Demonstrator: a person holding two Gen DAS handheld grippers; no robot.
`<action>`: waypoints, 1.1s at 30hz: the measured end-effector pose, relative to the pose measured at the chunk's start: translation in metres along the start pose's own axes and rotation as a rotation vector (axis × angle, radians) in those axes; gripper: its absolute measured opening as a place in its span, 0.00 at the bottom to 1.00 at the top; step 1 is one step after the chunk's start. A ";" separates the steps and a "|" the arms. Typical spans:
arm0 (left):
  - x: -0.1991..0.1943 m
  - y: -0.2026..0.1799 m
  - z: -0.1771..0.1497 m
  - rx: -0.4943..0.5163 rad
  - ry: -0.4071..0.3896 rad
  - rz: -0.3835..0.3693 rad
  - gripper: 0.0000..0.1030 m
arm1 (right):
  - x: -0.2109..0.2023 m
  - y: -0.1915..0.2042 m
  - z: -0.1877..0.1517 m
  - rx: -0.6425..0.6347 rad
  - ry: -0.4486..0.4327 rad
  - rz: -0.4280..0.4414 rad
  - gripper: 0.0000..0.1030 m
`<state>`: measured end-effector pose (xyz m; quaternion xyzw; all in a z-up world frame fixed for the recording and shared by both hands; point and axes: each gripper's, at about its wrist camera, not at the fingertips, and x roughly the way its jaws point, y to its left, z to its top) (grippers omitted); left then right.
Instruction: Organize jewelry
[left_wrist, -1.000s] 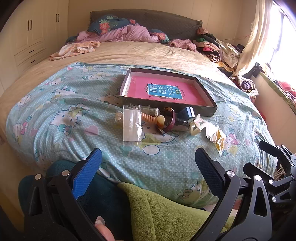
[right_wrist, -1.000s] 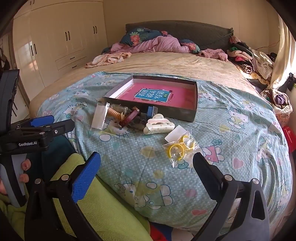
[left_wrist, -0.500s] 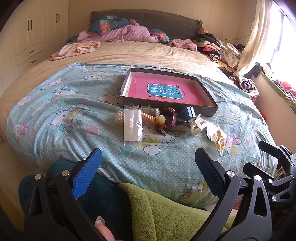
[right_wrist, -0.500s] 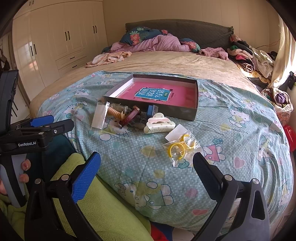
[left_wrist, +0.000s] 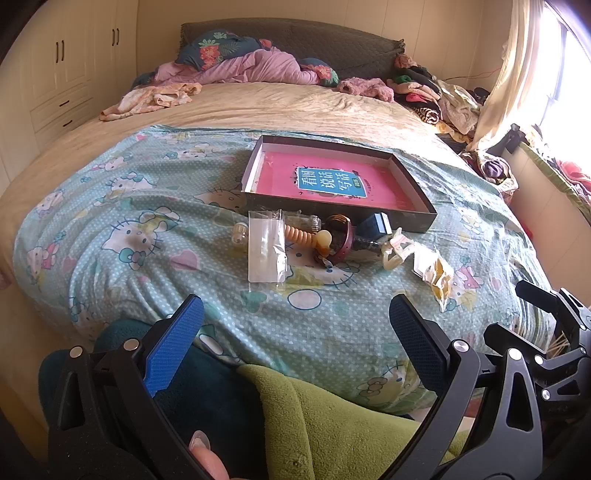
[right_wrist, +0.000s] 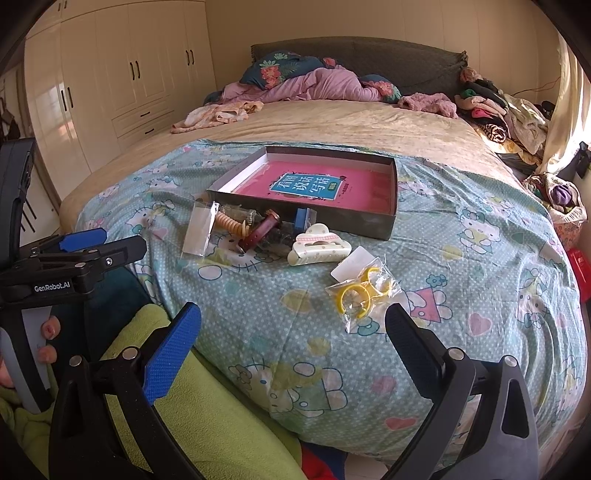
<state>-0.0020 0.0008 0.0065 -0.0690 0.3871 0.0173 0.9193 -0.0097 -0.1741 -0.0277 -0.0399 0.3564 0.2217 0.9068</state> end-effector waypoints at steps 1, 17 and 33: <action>-0.001 0.000 0.001 0.000 0.000 0.001 0.91 | 0.002 0.000 0.000 0.002 0.001 0.001 0.96; 0.005 0.012 0.001 -0.009 0.000 0.017 0.91 | 0.005 0.000 0.005 -0.020 -0.016 0.010 0.96; 0.026 0.047 0.020 -0.090 0.012 0.083 0.91 | 0.020 -0.022 0.037 0.032 -0.040 0.001 0.96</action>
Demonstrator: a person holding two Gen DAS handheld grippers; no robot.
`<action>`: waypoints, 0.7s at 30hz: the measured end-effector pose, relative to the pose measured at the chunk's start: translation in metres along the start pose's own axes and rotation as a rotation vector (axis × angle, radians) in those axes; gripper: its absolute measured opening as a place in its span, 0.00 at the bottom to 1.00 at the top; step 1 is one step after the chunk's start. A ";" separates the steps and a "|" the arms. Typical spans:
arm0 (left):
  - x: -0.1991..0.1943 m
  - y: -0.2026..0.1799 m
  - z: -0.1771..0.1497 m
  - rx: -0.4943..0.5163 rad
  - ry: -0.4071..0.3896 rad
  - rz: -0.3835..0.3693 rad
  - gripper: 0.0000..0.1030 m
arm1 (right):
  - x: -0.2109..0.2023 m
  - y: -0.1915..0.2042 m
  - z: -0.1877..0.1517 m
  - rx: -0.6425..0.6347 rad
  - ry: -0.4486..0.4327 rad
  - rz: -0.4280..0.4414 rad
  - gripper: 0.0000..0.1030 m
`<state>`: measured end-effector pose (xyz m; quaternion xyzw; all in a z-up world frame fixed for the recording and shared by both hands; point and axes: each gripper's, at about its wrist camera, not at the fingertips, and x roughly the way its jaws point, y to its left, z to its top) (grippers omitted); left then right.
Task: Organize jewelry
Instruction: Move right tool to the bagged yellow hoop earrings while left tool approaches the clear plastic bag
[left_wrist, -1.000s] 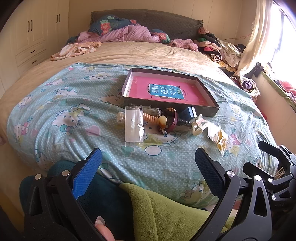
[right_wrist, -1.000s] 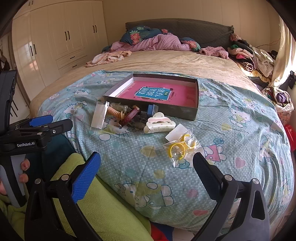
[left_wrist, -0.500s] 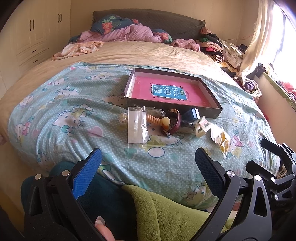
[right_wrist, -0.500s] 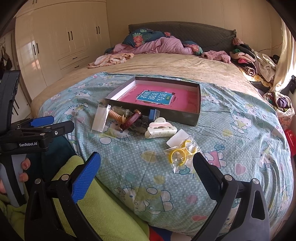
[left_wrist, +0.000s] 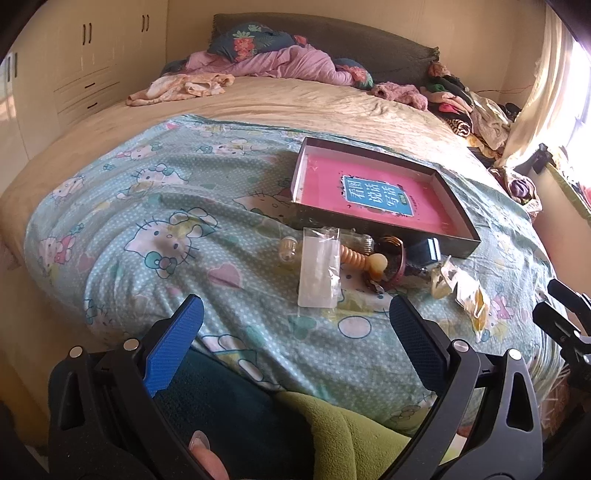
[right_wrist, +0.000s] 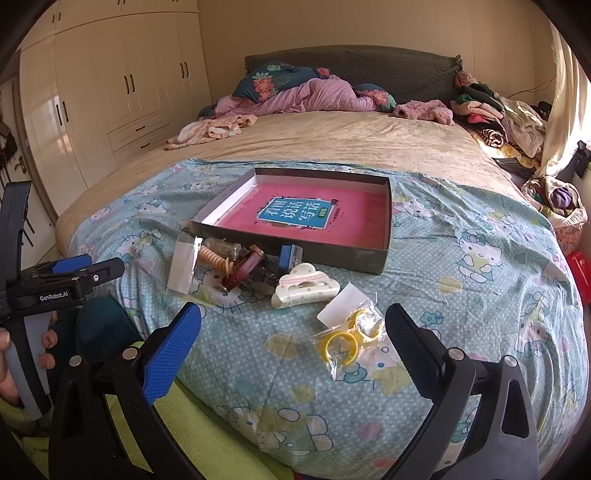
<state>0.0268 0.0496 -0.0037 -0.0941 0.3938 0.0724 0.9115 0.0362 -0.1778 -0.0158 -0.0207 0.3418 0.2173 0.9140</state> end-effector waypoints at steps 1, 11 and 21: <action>0.003 0.003 0.001 -0.007 0.004 0.004 0.91 | 0.002 -0.002 0.002 0.004 -0.001 -0.002 0.96; 0.036 0.018 0.012 -0.035 0.053 0.010 0.91 | 0.015 -0.031 0.011 0.062 -0.005 -0.047 0.96; 0.075 0.004 0.012 -0.009 0.126 -0.048 0.91 | 0.042 -0.055 -0.003 0.135 0.073 -0.070 0.96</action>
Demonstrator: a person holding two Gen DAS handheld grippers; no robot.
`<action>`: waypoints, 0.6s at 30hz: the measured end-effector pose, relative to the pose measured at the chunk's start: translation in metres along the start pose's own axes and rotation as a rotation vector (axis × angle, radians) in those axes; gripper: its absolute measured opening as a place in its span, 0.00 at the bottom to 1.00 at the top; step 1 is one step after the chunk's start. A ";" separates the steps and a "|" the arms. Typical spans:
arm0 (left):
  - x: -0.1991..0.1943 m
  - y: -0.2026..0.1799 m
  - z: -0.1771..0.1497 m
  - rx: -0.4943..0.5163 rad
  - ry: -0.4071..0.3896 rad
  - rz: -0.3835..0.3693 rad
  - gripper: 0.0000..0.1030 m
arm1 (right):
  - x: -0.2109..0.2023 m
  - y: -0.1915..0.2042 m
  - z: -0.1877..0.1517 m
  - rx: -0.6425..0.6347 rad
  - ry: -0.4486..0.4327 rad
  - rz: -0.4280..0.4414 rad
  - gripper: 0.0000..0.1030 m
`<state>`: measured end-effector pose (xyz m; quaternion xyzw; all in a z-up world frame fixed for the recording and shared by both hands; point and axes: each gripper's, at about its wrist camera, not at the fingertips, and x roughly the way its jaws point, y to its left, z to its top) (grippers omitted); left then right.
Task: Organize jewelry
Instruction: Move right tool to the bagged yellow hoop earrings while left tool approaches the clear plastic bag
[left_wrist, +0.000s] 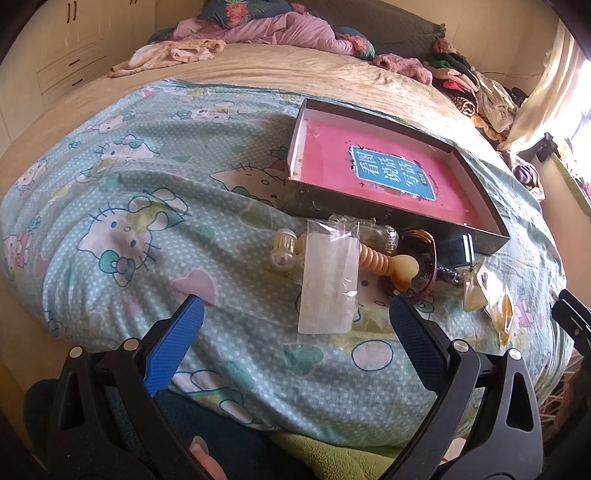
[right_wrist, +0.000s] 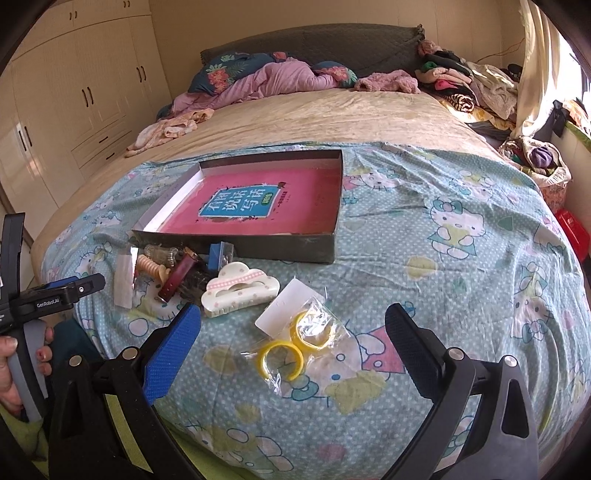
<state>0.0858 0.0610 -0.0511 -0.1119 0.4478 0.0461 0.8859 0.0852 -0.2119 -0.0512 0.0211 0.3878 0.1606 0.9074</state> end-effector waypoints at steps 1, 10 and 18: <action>0.003 -0.001 -0.001 0.003 0.007 -0.008 0.91 | 0.003 -0.001 -0.002 0.005 0.012 0.000 0.96; 0.023 -0.010 -0.006 0.034 0.048 -0.037 0.91 | 0.041 -0.008 -0.020 0.082 0.135 0.031 0.96; 0.031 -0.012 -0.008 0.050 0.055 -0.030 0.91 | 0.070 -0.020 -0.030 0.170 0.196 0.077 0.96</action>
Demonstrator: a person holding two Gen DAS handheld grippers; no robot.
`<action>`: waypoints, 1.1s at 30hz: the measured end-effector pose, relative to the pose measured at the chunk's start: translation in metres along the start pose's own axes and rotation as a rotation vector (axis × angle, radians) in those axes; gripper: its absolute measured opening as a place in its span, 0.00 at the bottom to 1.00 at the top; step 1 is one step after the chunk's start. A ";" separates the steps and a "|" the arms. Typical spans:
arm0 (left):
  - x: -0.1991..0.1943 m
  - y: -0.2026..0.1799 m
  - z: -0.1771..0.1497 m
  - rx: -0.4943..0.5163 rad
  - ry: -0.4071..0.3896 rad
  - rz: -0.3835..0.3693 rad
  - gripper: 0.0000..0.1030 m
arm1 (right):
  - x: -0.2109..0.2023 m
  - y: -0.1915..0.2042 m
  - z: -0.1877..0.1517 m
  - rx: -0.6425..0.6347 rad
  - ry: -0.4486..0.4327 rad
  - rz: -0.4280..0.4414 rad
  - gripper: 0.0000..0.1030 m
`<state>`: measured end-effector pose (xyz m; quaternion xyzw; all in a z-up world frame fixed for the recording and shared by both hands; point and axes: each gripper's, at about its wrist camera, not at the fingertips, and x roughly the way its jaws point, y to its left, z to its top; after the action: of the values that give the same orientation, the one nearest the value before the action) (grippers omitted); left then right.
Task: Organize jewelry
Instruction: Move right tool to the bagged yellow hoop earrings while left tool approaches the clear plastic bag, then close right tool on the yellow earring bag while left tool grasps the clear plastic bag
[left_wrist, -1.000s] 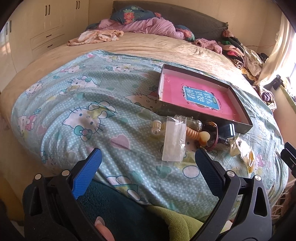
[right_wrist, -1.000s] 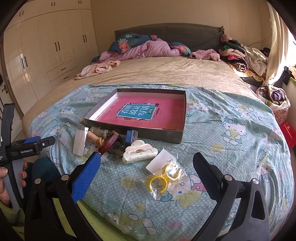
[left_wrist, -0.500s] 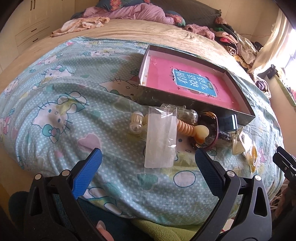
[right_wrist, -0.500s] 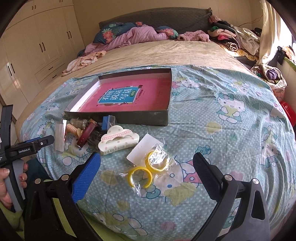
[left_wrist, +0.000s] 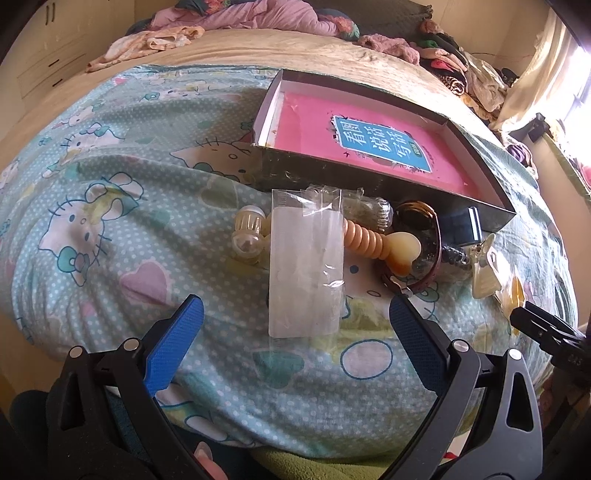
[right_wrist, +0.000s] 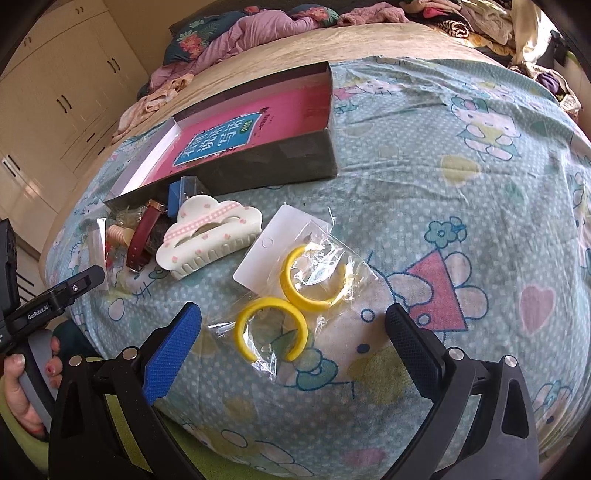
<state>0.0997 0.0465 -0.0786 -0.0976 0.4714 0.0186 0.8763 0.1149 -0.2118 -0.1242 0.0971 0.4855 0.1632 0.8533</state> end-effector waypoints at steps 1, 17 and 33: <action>0.001 0.000 -0.001 0.000 0.002 0.001 0.91 | 0.001 -0.001 0.000 0.003 -0.009 0.004 0.96; 0.012 0.000 0.004 0.001 0.008 -0.005 0.91 | 0.004 -0.013 0.007 -0.140 -0.070 0.033 0.63; -0.006 -0.003 0.001 0.045 -0.031 -0.061 0.31 | -0.031 -0.029 0.019 -0.134 -0.132 0.078 0.34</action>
<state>0.0981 0.0438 -0.0727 -0.0919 0.4551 -0.0173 0.8855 0.1223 -0.2509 -0.0991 0.0690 0.4121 0.2218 0.8810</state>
